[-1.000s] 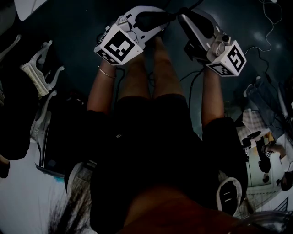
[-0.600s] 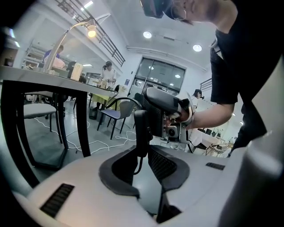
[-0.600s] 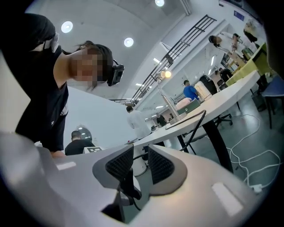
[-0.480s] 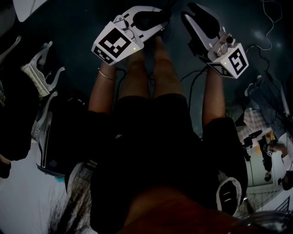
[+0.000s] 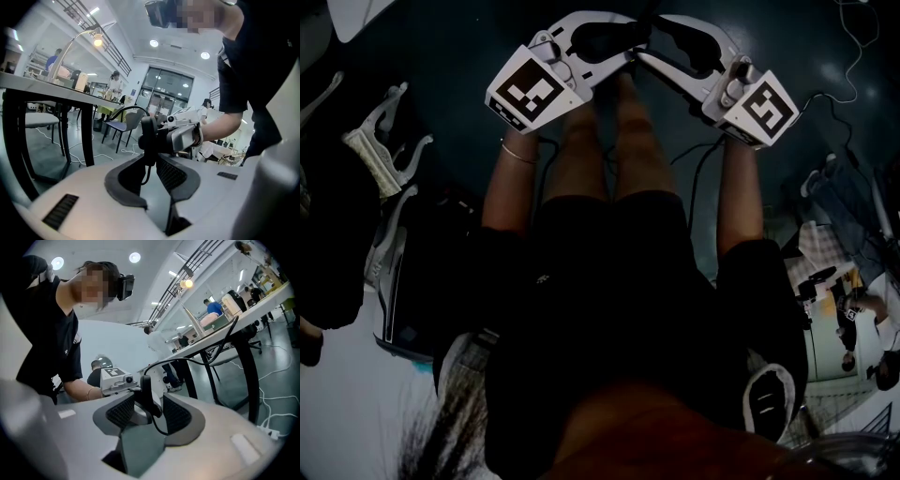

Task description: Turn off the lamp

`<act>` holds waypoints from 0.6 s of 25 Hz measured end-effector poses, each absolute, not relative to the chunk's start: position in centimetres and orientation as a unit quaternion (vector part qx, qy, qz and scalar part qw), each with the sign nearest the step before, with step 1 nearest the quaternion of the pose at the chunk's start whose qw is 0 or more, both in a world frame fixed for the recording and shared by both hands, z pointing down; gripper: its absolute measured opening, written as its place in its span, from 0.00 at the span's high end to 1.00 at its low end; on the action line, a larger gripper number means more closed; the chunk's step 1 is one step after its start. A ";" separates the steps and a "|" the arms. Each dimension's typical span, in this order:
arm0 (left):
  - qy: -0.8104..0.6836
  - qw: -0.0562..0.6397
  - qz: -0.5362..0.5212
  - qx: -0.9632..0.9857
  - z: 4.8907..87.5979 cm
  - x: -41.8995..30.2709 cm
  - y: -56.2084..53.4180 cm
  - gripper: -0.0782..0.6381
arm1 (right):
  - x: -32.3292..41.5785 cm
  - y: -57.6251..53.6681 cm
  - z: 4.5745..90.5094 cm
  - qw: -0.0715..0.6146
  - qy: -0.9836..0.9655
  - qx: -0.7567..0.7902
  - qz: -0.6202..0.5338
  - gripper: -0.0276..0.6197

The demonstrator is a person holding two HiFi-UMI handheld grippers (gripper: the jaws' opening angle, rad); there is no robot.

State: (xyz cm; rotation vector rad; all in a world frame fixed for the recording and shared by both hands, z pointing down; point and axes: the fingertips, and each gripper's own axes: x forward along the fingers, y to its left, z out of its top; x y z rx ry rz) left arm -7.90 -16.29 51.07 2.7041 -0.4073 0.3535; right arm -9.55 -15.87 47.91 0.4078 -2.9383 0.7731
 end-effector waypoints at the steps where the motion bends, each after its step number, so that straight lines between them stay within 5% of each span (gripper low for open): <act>1: -0.144 0.188 0.125 0.964 51.0 -7.8 -16.3 0.78 | -9.6 -15.9 48.0 0.042 -0.958 0.130 0.253 0.71; 15: -0.139 0.161 0.154 0.965 51.4 -8.1 -16.3 0.79 | -10.4 -16.1 48.5 0.074 -0.954 0.099 0.272 0.81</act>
